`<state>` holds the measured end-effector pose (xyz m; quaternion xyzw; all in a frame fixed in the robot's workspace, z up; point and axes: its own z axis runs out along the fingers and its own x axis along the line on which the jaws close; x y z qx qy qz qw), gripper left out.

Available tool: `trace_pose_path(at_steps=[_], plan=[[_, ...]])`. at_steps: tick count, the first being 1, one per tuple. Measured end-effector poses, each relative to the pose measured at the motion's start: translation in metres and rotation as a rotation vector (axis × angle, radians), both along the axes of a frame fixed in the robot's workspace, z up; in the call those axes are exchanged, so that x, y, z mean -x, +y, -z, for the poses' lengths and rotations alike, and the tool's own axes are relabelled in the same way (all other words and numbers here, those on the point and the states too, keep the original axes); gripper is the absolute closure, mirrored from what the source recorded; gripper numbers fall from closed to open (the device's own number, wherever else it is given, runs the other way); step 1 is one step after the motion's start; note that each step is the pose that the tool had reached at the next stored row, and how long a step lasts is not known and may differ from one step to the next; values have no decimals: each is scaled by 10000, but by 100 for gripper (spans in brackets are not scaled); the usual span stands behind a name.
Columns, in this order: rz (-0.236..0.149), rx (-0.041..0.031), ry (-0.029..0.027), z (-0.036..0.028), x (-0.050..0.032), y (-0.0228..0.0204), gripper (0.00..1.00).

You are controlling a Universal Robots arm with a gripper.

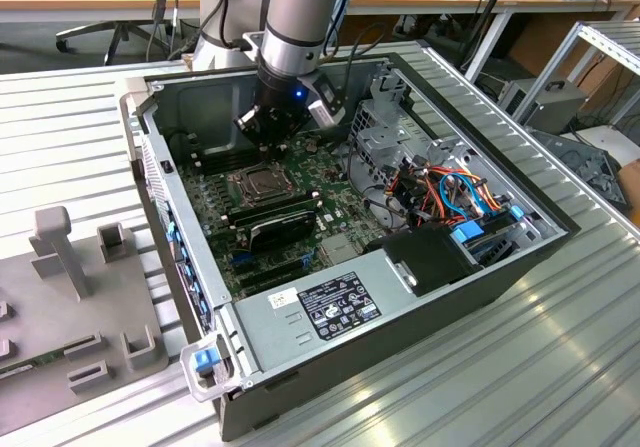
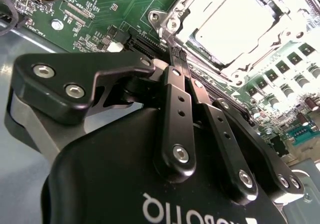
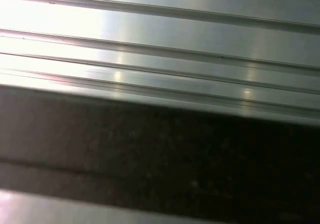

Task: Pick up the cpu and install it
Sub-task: 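Install the first cpu locking lever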

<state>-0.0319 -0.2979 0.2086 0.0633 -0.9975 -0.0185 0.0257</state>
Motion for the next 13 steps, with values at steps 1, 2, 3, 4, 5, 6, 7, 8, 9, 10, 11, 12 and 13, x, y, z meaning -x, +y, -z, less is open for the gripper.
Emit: trace_pose_path(at_steps=[1,2,3,4,5,6,7,8,9,10,11,12,13], plan=[[0,0,-1,-1,0,0,89],[-1,-1,-2,-1,0,-1,89],[-3,2,0,-1,-1,-7,89],[-3,1,-1,0,-1,-12,89],[0,1,1,5,0,-17,89],[-1,1,4,10,0,-21,89],[0,3,9,16,0,-25,89],[1,3,13,21,1,-27,89],[0,4,17,28,1,-31,89],[0,5,20,37,0,-36,89],[0,4,22,40,0,-38,89],[-1,1,20,41,0,-43,89],[0,-2,18,42,0,-56,89]])
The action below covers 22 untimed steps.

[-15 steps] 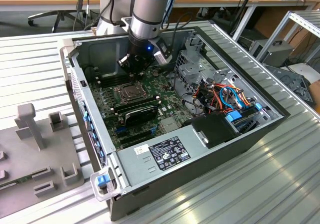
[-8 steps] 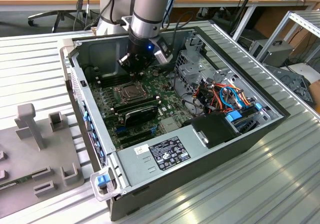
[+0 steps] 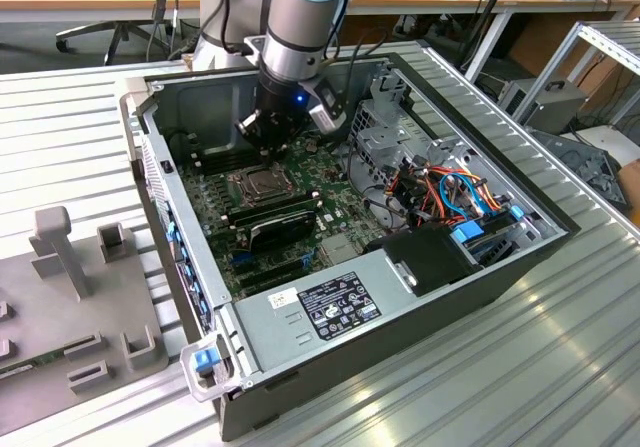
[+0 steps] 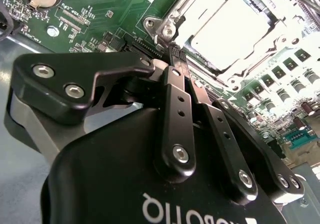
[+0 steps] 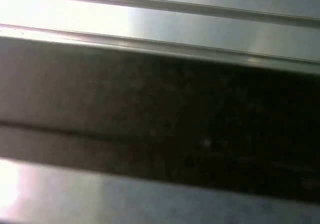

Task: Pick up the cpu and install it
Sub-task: 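Install the first cpu locking lever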

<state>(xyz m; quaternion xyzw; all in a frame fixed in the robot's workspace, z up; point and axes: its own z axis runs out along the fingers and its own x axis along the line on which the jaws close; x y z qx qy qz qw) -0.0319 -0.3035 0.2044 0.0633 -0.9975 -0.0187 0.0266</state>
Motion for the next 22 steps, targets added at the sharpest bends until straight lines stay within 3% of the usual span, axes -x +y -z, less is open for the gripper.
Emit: trace_pose_path(at_steps=[9,12,15,22], plan=[[-1,7,19,33,-4,-15,89],[1,55,28,67,-7,-14,89],[0,113,41,69,-9,12,89],[0,143,67,50,5,68,89]])
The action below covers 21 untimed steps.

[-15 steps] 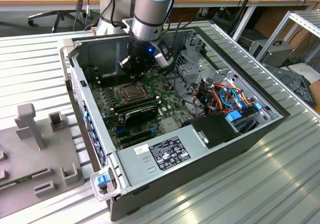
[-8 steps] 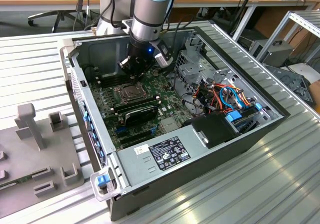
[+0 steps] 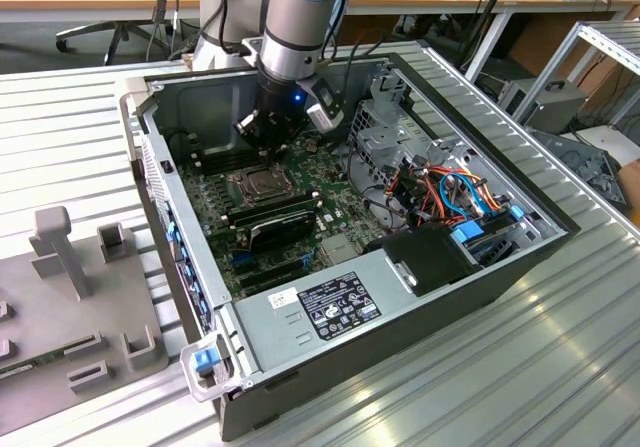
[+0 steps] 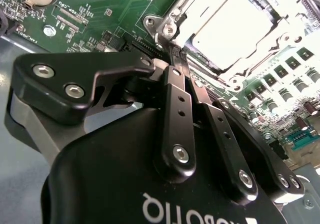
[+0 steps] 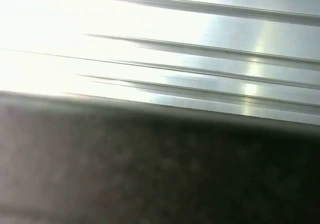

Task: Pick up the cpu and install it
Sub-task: 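Install the first cpu locking lever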

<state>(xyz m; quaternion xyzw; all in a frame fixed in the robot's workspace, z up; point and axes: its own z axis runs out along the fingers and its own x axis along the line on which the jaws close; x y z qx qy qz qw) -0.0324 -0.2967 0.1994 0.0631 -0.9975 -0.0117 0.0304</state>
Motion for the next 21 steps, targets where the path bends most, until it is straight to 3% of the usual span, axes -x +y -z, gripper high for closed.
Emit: trace_pose_path(at_steps=[6,14,21], plan=[[1,-75,-48,-31,-15,25,89],[0,-64,-42,-117,-14,21,89],[1,-81,-40,-124,-22,-53,89]])
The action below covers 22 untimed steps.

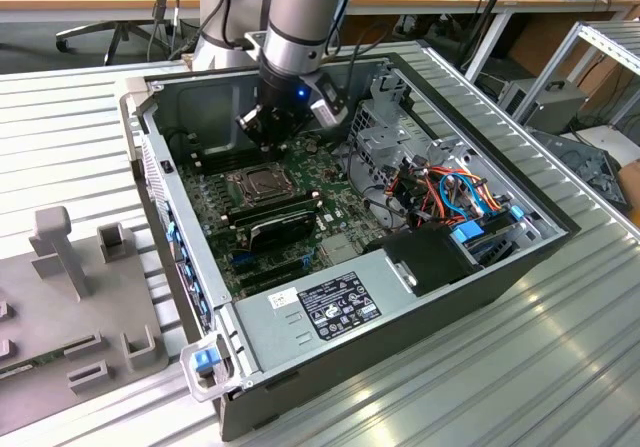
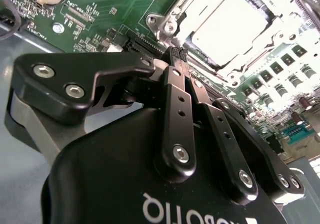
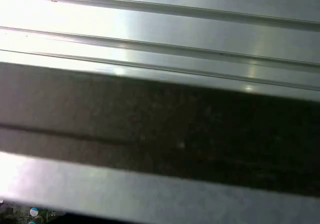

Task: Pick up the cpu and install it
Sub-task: 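Install the first cpu locking lever, then install the second cpu locking lever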

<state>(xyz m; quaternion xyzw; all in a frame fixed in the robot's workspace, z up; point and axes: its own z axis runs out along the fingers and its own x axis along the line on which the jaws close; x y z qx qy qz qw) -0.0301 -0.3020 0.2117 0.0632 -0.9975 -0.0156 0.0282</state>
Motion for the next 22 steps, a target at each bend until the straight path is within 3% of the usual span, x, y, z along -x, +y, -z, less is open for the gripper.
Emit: trace_pose_path(at_steps=[6,9,17,22], plan=[[0,-24,3,-19,-17,-72,89],[0,-28,3,-67,-24,-113,89],[-1,-27,3,-122,-31,-208,89],[0,-30,6,-140,-38,-294,89]])
